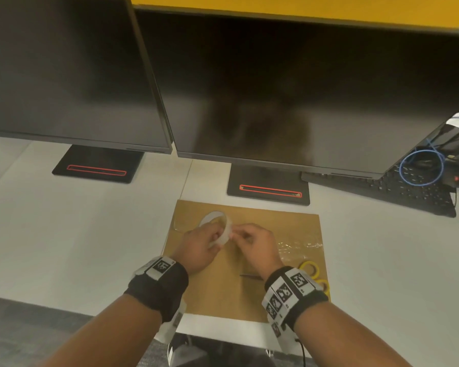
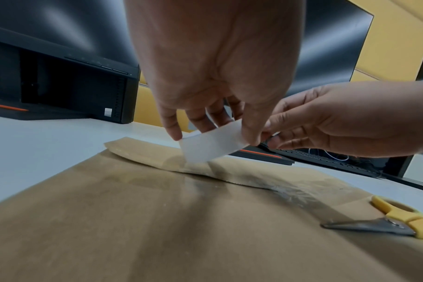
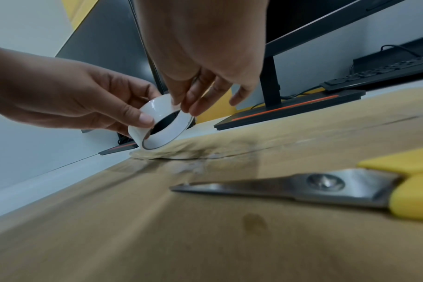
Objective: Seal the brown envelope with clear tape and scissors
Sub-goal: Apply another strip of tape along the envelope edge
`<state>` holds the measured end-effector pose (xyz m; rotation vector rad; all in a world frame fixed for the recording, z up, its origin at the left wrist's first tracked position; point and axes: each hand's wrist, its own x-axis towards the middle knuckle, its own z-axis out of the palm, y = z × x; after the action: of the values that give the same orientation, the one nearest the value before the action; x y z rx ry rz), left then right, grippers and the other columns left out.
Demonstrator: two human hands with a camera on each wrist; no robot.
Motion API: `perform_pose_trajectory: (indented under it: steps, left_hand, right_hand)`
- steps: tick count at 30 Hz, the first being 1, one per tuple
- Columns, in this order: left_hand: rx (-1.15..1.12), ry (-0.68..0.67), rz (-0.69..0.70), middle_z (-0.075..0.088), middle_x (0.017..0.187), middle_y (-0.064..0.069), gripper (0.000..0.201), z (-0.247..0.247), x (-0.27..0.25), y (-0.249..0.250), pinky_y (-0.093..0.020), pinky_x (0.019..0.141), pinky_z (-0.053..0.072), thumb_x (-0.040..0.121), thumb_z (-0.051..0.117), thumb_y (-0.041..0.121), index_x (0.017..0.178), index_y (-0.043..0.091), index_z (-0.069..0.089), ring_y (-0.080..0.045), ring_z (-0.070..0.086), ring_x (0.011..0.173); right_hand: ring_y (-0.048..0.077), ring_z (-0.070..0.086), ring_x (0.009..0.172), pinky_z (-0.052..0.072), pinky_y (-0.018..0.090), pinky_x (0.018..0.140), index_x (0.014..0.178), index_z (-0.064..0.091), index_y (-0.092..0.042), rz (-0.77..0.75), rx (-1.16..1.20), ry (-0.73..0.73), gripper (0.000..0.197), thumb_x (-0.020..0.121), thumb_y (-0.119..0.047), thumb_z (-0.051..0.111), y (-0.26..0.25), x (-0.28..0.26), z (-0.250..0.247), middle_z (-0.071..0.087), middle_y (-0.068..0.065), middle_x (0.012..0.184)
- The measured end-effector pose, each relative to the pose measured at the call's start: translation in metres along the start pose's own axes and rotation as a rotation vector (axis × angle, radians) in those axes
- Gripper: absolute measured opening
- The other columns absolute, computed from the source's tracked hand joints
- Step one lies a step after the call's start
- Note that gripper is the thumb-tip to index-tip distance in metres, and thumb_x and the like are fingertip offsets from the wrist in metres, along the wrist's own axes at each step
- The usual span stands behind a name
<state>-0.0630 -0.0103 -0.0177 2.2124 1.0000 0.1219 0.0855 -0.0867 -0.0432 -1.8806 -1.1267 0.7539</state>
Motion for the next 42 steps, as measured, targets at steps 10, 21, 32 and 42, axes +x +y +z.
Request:
perform_pose_trajectory:
  steps: [10,21,32,42]
  left_hand:
    - [-0.18,-0.026,-0.023,0.063,0.1,0.004,0.023,0.003,0.0,0.0,-0.037,0.089,0.05,0.089,0.062,0.023,0.112,0.02,0.057,-0.016,0.058,0.093]
    - [-0.469,-0.17,0.006,0.056,0.114,0.029,0.078,-0.005,0.012,0.015,0.0,0.084,0.039,0.082,0.057,-0.015,0.126,0.046,0.036,0.013,0.053,0.103]
    - [-0.557,-0.23,0.072,0.059,0.13,0.011,0.068,0.008,0.02,0.02,-0.031,0.104,0.045,0.087,0.058,0.006,0.139,0.044,0.036,-0.006,0.055,0.12]
    - [-0.322,0.073,0.227,0.055,0.112,0.032,0.067,0.029,0.033,0.001,-0.033,0.097,0.047,0.077,0.062,-0.011,0.115,0.044,0.063,0.004,0.057,0.102]
  right_hand:
    - [-0.004,0.057,0.075,0.043,0.005,0.069,0.083,0.067,-0.02,-0.001,0.134,0.012,0.006,0.085,-0.015,0.066,-0.004,0.0,-0.007,0.067,-0.005,0.085]
    - [0.008,0.063,0.06,0.048,0.02,0.068,0.1,0.06,-0.02,0.121,0.407,0.001,0.013,0.09,-0.012,0.06,-0.013,0.021,-0.031,0.064,-0.003,0.06]
    - [0.014,0.061,0.076,0.051,0.027,0.079,0.102,0.061,-0.028,0.127,0.484,-0.088,0.034,0.081,-0.002,0.068,-0.012,0.015,-0.04,0.066,0.001,0.081]
    - [0.011,0.037,0.039,0.026,0.022,0.042,0.078,0.049,-0.015,0.411,0.69,-0.121,0.01,0.084,-0.021,0.052,-0.015,0.023,-0.046,0.048,-0.002,0.058]
